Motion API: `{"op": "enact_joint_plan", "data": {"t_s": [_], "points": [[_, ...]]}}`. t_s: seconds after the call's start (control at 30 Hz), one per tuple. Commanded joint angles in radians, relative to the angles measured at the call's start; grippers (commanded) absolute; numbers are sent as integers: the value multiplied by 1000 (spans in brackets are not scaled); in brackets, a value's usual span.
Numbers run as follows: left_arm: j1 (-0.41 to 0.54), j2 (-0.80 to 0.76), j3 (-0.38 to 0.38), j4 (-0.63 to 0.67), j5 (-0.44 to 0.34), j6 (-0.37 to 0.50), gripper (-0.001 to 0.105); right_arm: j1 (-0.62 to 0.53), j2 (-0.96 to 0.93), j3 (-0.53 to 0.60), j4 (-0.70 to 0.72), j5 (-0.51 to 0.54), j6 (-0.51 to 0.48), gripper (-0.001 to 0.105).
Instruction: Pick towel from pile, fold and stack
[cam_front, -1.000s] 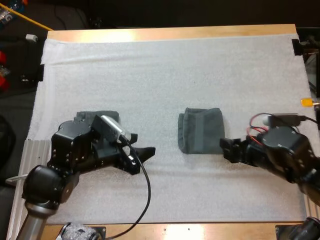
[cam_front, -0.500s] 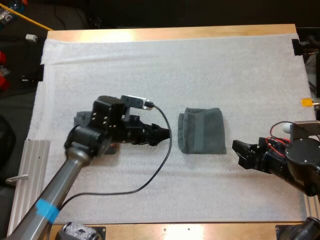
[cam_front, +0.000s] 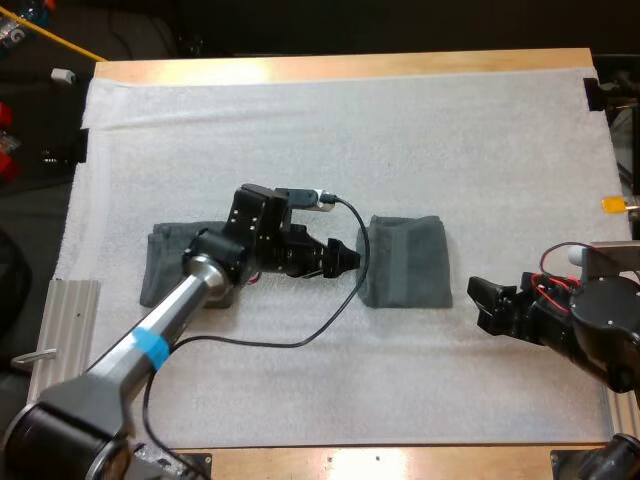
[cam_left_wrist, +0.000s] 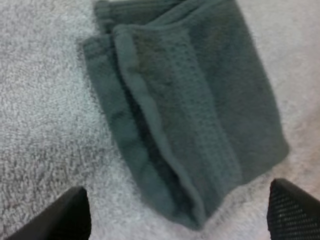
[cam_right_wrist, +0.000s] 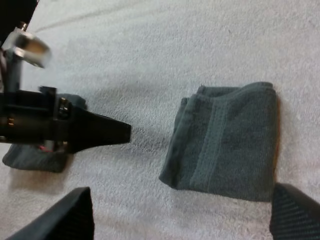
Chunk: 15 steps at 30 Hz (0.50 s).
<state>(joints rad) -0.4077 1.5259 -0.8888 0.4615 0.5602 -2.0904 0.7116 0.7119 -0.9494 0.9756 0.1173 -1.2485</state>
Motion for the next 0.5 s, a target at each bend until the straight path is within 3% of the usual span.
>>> {"op": "enact_joint_plan", "data": {"t_s": [0.0,0.33,0.47], "points": [[-5,17,-1,-17,-10,-17,70,1,-7,-7,3,6,-13,70],[-5,156,-1,-121,-1,-84,70,1,-7,-7,3,39,-18,70],[-5,199,-3,-155,44,-119,70,1,-7,-7,3,44,-50,70]]}}
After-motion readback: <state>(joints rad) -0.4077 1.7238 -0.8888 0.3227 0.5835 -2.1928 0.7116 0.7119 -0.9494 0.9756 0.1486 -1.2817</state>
